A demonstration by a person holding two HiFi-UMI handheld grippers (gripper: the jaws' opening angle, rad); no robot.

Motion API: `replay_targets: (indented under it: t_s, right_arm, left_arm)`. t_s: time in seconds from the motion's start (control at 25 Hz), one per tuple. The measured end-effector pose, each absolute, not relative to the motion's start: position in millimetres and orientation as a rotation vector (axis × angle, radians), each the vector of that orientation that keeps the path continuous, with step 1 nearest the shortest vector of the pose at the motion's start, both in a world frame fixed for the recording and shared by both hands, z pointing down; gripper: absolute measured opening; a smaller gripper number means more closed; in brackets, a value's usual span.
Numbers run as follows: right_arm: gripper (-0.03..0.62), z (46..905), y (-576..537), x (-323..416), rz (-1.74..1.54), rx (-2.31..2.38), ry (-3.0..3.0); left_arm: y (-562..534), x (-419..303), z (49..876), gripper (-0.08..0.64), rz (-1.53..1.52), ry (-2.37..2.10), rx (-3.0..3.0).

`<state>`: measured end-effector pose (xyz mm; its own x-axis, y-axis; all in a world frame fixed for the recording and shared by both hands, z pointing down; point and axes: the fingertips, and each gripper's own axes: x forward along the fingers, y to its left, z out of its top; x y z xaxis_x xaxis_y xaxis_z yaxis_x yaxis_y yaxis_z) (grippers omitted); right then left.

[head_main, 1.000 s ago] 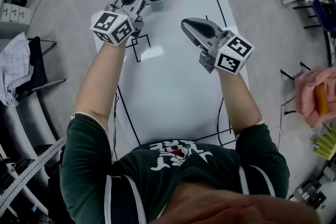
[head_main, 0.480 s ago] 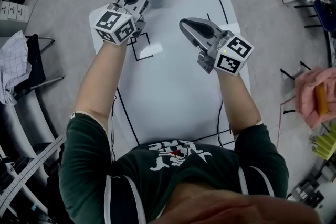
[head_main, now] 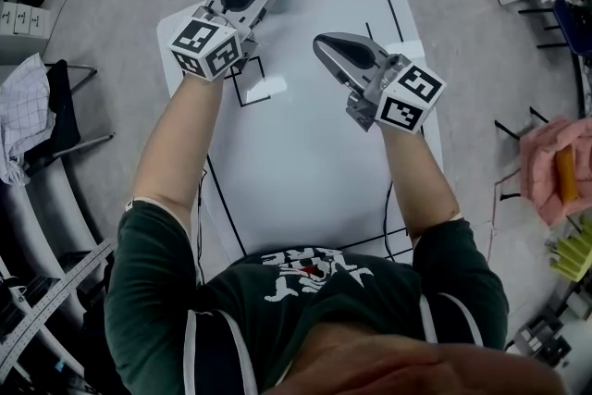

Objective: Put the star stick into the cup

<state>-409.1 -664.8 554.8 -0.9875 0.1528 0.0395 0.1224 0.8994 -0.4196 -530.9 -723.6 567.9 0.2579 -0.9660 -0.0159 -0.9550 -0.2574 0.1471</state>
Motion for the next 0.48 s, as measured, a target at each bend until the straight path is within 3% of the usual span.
replay_targets:
  t_s: [0.48]
  right_arm:
    - [0.035,553.1,-656.8,-410.2,0.649,-0.224,-2.991]
  left_arm:
    - [-716.4,-531.0,568.9,0.153,-0.144,-1.846,2.4]
